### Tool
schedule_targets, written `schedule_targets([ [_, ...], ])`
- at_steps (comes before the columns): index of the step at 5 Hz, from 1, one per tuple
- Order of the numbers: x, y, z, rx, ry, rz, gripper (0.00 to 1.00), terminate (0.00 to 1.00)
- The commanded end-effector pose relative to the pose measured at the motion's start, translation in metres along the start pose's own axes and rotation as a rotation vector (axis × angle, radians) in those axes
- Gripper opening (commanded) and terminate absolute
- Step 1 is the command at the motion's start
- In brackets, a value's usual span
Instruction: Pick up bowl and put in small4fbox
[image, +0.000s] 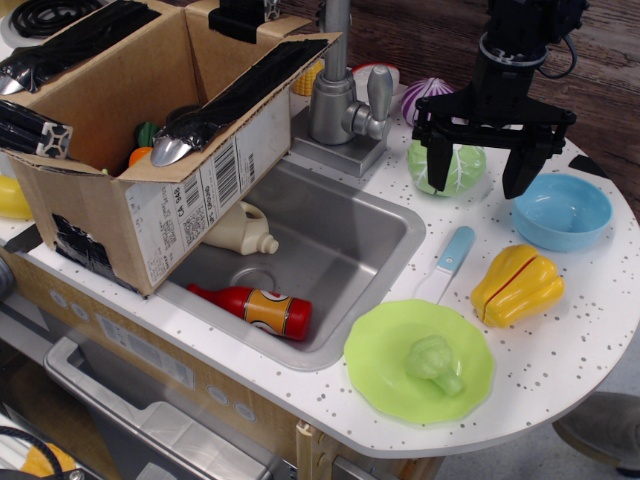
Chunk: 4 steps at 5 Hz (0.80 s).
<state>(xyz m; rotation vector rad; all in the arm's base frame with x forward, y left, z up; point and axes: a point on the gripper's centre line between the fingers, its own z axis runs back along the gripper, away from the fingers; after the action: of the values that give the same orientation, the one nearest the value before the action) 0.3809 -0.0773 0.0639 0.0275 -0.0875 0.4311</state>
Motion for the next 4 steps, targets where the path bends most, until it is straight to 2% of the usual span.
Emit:
schedule_targets([
  [1, 0.017, -0.035, 0.016, -0.106, -0.076, 0.105, 1.00, 0.00],
  [2, 0.024, -0.040, -0.003, -0.155, -0.054, 0.129, 1.00, 0.00],
  [3, 0.031, -0.039, -0.026, -0.129, -0.067, 0.119, 1.00, 0.00],
  [4, 0.033, -0.036, -0.039, -0.121, -0.061, 0.087, 1.00, 0.00],
])
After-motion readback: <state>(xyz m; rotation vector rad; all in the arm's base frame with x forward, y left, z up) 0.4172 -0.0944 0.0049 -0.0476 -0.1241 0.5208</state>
